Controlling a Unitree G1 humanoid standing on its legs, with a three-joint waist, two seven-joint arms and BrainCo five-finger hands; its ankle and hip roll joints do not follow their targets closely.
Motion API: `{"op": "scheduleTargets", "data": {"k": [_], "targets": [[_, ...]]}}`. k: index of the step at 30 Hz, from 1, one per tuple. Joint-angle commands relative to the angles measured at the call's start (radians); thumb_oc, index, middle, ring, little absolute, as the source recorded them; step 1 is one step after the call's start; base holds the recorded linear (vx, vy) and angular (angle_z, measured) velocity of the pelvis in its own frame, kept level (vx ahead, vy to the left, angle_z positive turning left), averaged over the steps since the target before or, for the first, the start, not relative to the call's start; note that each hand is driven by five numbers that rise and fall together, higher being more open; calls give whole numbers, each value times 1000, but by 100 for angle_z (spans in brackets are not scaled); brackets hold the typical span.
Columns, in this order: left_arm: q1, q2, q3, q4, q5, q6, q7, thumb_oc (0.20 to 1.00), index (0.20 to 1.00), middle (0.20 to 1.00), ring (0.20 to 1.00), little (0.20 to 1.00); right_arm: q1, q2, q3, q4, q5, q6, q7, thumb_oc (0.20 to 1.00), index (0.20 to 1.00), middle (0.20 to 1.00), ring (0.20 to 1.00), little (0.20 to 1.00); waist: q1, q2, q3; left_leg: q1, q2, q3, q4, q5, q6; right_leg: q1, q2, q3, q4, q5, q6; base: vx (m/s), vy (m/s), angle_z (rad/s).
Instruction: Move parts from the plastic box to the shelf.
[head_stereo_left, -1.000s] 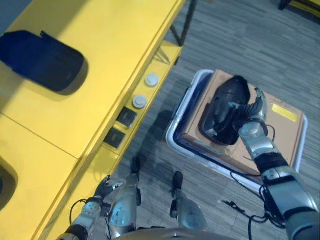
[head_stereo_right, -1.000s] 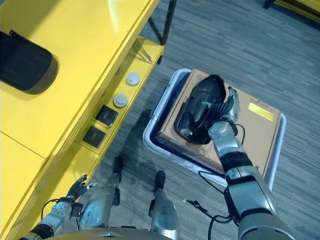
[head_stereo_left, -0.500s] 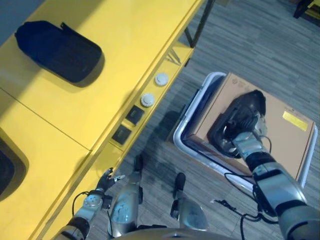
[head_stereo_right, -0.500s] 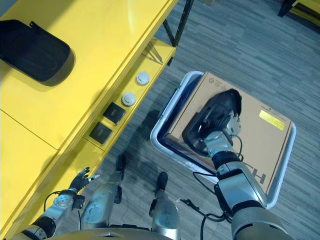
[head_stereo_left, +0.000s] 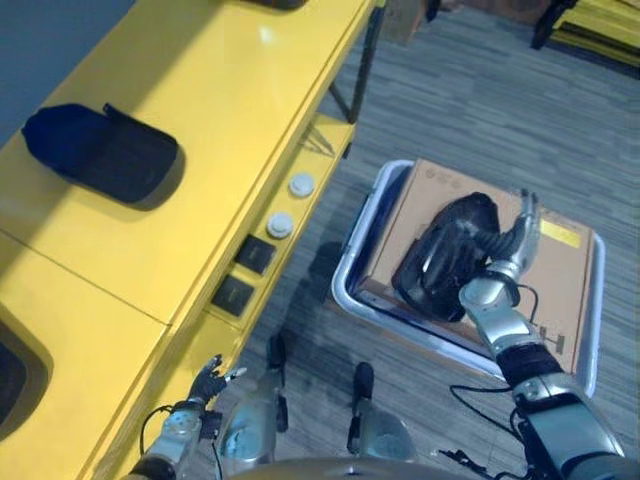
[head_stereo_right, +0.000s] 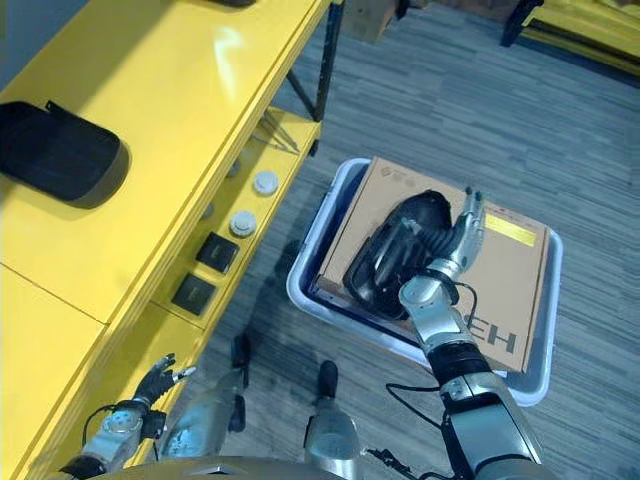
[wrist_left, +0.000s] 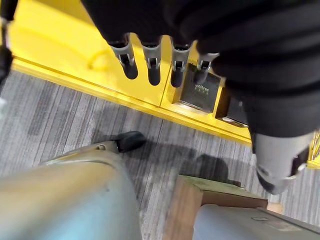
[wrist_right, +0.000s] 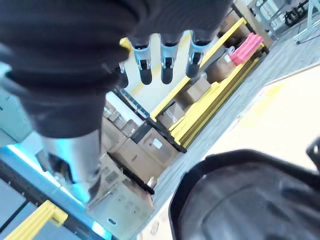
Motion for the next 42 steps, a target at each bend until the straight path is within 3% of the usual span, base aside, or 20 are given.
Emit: {"op": "scheduleTargets", "data": {"k": [1,9,16,18,19,20,21,22,27,36,42], "targets": [[-34,-37,-54,45,1,5,23,1000,1000,1000,1000,1000,-6,-82,-18,50,-10,-10,-5,1000,1000,1000,1000,1000,14,19,-31,84,54,-5,-3,-99,-66,-38,-52,-12,-3,42,47,36,8,-6],[-25,-40,-63,47,-2,1,25,1000,1000,1000,1000,1000,27,-43,-16,128,54,112,49,1000,1000,1000,1000,1000,19,23,-32,88,54,-5,-3,-104,-66,-33,-55,-15,-3,38,46,14,-3,-4],[-43,-26,-78,47,-3,4,11,1000,1000,1000,1000,1000,6,21,75,327,134,281,304,1000,1000,1000,1000,1000,47,25,-17,76,49,-28,-3,-99,-66,-33,-60,-34,-3,36,42,-14,-13,1],[-54,-18,-84,57,11,3,0,1000,1000,1000,1000,1000,-7,59,125,436,175,320,422,1000,1000,1000,1000,1000,69,20,-19,74,49,-40,-3,-97,-66,-27,-63,-52,-3,35,42,-2,-75,5],[-55,-17,-85,58,12,3,-2,1000,1000,1000,1000,1000,-11,62,128,443,172,336,443,937,937,937,937,937,70,19,-19,74,49,-42,-3,-97,-66,-26,-64,-53,-3,35,41,14,-41,12],[-62,-16,-88,65,19,4,-6,1000,1000,1000,1000,1000,-24,78,141,504,159,347,501,768,768,768,768,768,80,19,-21,75,48,-47,-3,-97,-65,-22,-64,-59,-3,33,40,14,-30,21],[-67,-16,-90,68,23,7,-9,1000,1000,1000,1000,1000,-34,87,149,541,165,347,528,285,285,285,285,285,86,19,-23,75,48,-50,-3,-95,-65,-19,-65,-64,-3,33,39,18,-34,25],[-73,-15,-91,71,28,11,-13,1000,1000,1000,1000,1000,-43,98,158,579,179,343,537,200,200,200,200,200,94,19,-25,76,47,-54,-3,-94,-64,-16,-67,-69,-3,33,39,18,-32,20],[-84,-7,-94,80,56,8,-31,1000,1000,1000,1000,1000,-50,128,146,698,194,306,546,200,200,200,200,200,124,18,-48,88,43,-73,-3,-95,-62,8,-73,-98,-3,28,40,24,-25,20],[-48,19,-88,-6,55,-52,-71,1000,1000,1000,1000,1000,88,121,62,669,206,179,381,200,200,200,200,200,112,-18,-124,151,56,-35,-3,-116,-59,59,-63,-102,-3,19,48,32,-22,5],[-48,78,-85,-227,2,-2,-119,1000,1000,1000,1000,1000,165,83,-16,638,179,93,332,200,200,200,200,200,93,-46,-164,207,73,2,-3,-133,-55,97,-51,-88,-3,17,47,5,-50,-5]]}}
